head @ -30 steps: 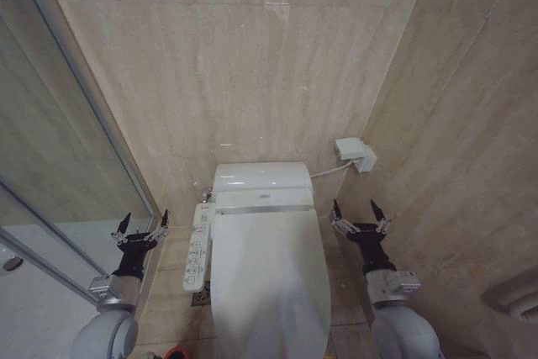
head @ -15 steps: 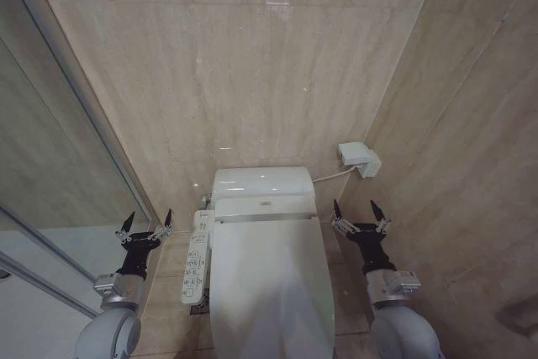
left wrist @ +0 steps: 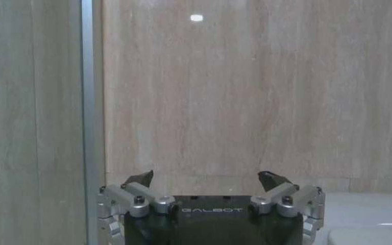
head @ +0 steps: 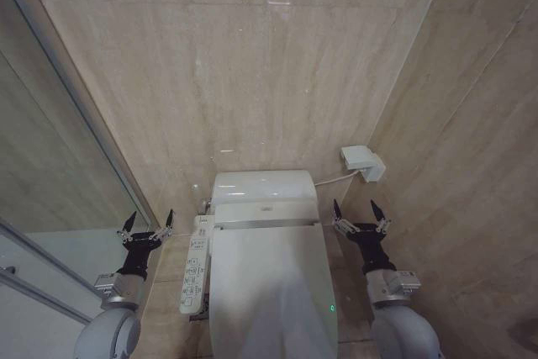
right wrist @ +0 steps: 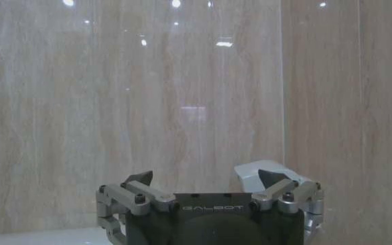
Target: Open the toilet lid, clean the toilet bowl with a toilet brush, close the toilet lid, and flush.
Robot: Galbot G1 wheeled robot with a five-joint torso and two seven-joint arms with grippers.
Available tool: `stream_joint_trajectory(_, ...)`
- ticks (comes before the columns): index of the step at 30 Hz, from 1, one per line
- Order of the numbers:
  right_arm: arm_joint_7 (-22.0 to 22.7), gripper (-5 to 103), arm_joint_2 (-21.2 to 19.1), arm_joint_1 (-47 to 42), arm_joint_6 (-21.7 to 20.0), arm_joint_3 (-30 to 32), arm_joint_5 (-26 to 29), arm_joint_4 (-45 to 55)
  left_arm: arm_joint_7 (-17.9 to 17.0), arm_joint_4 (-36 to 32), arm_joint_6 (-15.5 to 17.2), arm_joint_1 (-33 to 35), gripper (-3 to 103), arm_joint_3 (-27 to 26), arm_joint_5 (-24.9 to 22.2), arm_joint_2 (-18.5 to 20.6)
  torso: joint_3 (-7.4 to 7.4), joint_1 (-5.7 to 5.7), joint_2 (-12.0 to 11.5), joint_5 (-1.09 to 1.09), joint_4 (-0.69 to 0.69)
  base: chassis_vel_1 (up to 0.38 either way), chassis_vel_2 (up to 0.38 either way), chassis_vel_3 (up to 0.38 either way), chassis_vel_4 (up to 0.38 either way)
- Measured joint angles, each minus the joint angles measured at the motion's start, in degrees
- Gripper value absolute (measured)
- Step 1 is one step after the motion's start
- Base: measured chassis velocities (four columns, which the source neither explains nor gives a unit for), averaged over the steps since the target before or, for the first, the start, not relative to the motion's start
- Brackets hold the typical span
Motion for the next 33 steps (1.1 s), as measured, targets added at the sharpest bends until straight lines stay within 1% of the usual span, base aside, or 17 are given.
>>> stream_joint_trajectory(6, 0.00, 100, 0.00, -0.02, 0.00, 0.00, 0.00, 0.00, -0.01, 0.47, -0.24, -0.13, 100, 0.11, -0.11, 0.49, -0.01, -0.04, 0.00, 0.00, -0.01, 0.000, 0.000, 0.000, 0.000)
stream_joint_trajectory(11, 0.00, 100, 0.00, -0.02, 0.00, 0.00, 0.00, 0.00, 0.05, 3.18, -1.78, -0.40, 100, 0.36, -0.50, 2.13, -0.01, -0.04, 0.00, -0.01, 0.01, 0.000, 0.000, 0.000, 0.000)
stream_joint_trajectory(14, 0.01, 100, 0.00, -0.01, 0.00, 0.00, 0.00, 0.00, 1.48, 7.82, -3.61, -1.72, 100, 0.00, -2.19, 5.51, -0.01, -0.04, 0.00, -0.02, -0.01, 0.000, 0.000, 0.000, 0.000)
stream_joint_trajectory(15, 0.01, 100, 0.00, -0.01, 0.00, 0.00, 0.00, 0.00, 1.48, 7.82, -3.61, -1.72, 100, 0.00, -2.19, 5.51, -0.01, -0.04, 0.00, -0.02, -0.01, 0.000, 0.000, 0.000, 0.000)
stream_joint_trajectory(17, 0.00, 100, 0.00, -0.02, 0.00, 0.00, 0.00, 0.00, 2.33, 10.51, -4.84, -2.74, 100, -0.18, -3.04, 8.35, -0.01, -0.04, 0.00, -0.02, 0.00, 0.000, 0.000, 0.000, 0.000)
stream_joint_trajectory(19, 0.01, 100, 0.00, -0.02, 0.00, 0.00, 0.00, 0.00, 3.42, 13.62, -6.58, -3.78, 100, 0.64, -3.77, 12.01, -0.01, -0.03, 0.01, -0.01, 0.00, 0.000, 0.000, 0.000, 0.000)
stream_joint_trajectory(20, 0.01, 100, 0.00, -0.02, 0.00, 0.00, 0.00, 0.00, 3.42, 13.62, -6.58, -3.78, 100, 0.64, -3.77, 12.01, -0.01, -0.03, 0.01, -0.01, 0.00, 0.000, 0.000, 0.000, 0.000)
stream_joint_trajectory(21, 0.00, 100, 0.00, -0.01, 0.00, 0.00, 0.00, 0.00, 4.05, 15.39, -7.82, -4.32, 102, 1.54, -3.98, 13.65, -0.01, -0.03, 0.01, -0.01, 0.00, 0.000, 0.000, 0.000, 0.000)
stream_joint_trajectory(22, 0.00, 100, 0.00, -0.02, 0.00, 0.00, 0.00, 0.00, 5.32, 17.74, -9.60, -5.03, 102, 2.82, -4.07, 15.59, -0.01, -0.03, 0.00, -0.02, 0.01, 0.000, 0.000, 0.000, 0.000)
stream_joint_trajectory(23, 0.00, 100, 0.00, -0.02, 0.00, 0.00, 0.00, 0.00, 5.32, 17.74, -9.60, -5.03, 102, 2.82, -4.07, 15.59, -0.01, -0.03, 0.00, -0.02, 0.01, 0.000, 0.000, 0.000, 0.000)
stream_joint_trajectory(25, 0.00, 100, 0.00, -0.01, 0.00, 0.00, 0.00, 0.00, 8.05, 21.88, -12.38, -7.17, 102, 5.70, -4.22, 18.58, -0.01, -0.03, 0.00, -0.02, 0.01, 0.000, 0.000, 0.000, 0.000)
stream_joint_trajectory(26, 0.00, 100, 0.00, -0.01, 0.00, 0.00, 0.00, 0.00, 8.05, 21.88, -12.38, -7.17, 102, 5.70, -4.22, 18.58, -0.01, -0.03, 0.00, -0.02, 0.01, 0.000, 0.000, 0.000, 0.000)
stream_joint_trajectory(27, -0.02, 100, 0.00, -0.01, 0.00, 0.00, 0.00, 0.00, 8.73, 23.11, -13.07, -8.14, 102, 6.85, -4.30, 19.44, -0.01, -0.03, 0.00, -0.02, 0.01, 0.000, 0.000, 0.000, 0.000)
stream_joint_trajectory(28, -0.01, 100, 0.00, -0.02, 0.00, 0.00, 0.00, 0.00, 9.62, 25.07, -13.92, -9.85, 86, 8.66, -4.39, 20.58, -0.01, -0.03, 0.00, -0.02, 0.00, 0.000, 0.000, 0.000, 0.000)
stream_joint_trajectory(29, -0.01, 100, 0.00, -0.02, 0.00, 0.00, 0.00, 0.00, 9.62, 25.07, -13.92, -9.85, 86, 8.66, -4.39, 20.58, -0.01, -0.03, 0.00, -0.02, 0.00, 0.000, 0.000, 0.000, 0.000)
stream_joint_trajectory(33, 0.00, 100, 0.00, -0.02, 0.00, 0.00, 0.00, 0.00, 11.49, 31.07, -15.85, -15.88, 86, 13.91, -4.46, 22.97, -0.01, -0.03, 0.00, -0.02, -0.01, 0.000, 0.000, 0.000, 0.000)
